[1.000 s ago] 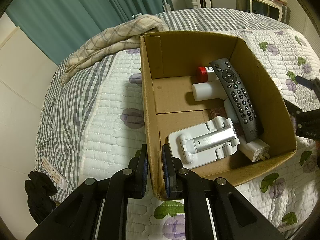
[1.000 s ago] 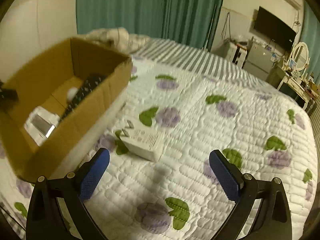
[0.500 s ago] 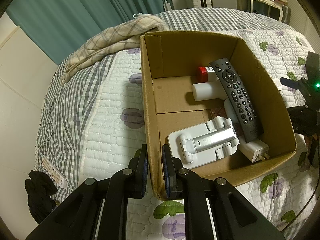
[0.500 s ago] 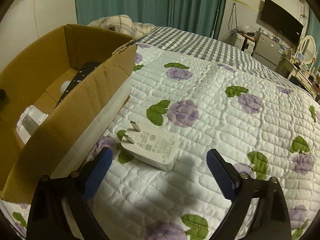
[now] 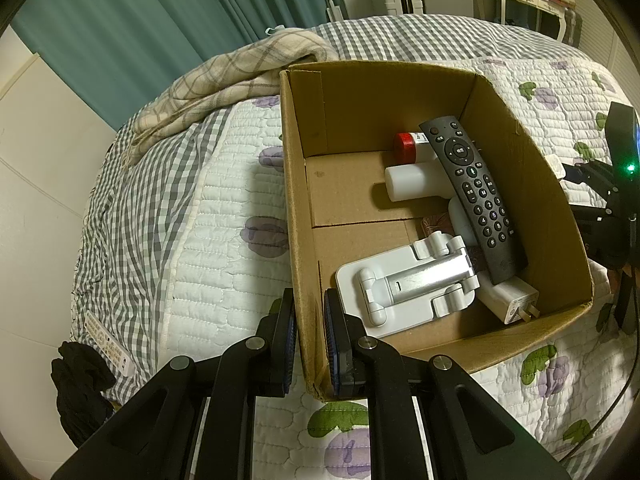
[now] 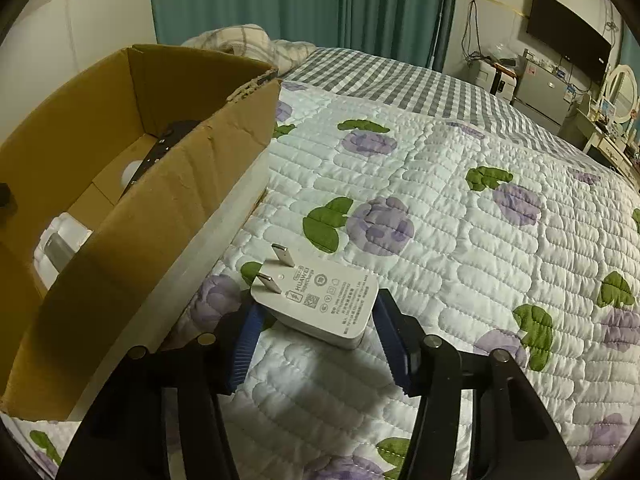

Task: Organize rigid objects
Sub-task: 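Move the right tool back and grasp the white power adapter, then lower the white adapter into the box and release with the right tool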

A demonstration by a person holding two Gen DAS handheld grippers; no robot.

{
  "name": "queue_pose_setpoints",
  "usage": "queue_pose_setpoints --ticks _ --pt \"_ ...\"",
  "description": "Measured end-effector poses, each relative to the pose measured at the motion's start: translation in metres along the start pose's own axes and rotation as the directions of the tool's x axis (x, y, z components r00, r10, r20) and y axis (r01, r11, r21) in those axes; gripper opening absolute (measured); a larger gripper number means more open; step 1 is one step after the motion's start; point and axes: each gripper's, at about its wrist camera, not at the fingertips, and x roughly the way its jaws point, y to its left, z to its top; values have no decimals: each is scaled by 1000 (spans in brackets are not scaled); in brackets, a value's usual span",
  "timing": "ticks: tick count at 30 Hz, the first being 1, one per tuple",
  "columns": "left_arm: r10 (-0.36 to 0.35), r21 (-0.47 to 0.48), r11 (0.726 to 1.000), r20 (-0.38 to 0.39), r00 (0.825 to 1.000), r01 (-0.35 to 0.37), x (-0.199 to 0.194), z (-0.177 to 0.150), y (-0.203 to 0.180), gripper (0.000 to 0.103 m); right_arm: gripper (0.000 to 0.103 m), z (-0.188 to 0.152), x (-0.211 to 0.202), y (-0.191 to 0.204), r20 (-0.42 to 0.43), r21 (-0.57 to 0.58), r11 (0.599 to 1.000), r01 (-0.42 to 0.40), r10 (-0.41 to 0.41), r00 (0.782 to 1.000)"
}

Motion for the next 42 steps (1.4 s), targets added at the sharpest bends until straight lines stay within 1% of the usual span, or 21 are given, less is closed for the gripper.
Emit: queue_pose_setpoints --ticks 12,18,24,28,32,35,38,42 --pt "0 0 1000 0 1000 0 0 0 0 13 54 -3 -16 7 43 -16 1000 6 -5 999" --pt "-2 -1 1000 0 1000 2 0 0 -1 13 54 0 -39 7 89 -14 1000 5 -4 996" --pt "-3 -3 1000 0 1000 3 0 1 -4 13 54 23 -76 3 157 -8 1000 25 -24 987" --pt "-3 -3 1000 -1 1000 3 0 2 -4 13 54 48 -109 8 226 -22 999 28 -22 974" --pt "1 0 1000 -1 1000 -1 0 2 -5 13 54 67 -131 23 262 -49 999 -4 17 965" --pt "1 -2 1000 -1 1000 -1 0 3 -5 13 54 79 -136 39 265 -79 996 -41 60 962" --pt "1 -1 1000 -1 1000 -1 0 3 -5 13 54 80 -134 60 245 -106 990 -97 120 962" --pt "0 -2 1000 -1 1000 0 0 3 -6 13 54 72 -118 85 186 -130 979 -154 177 966"
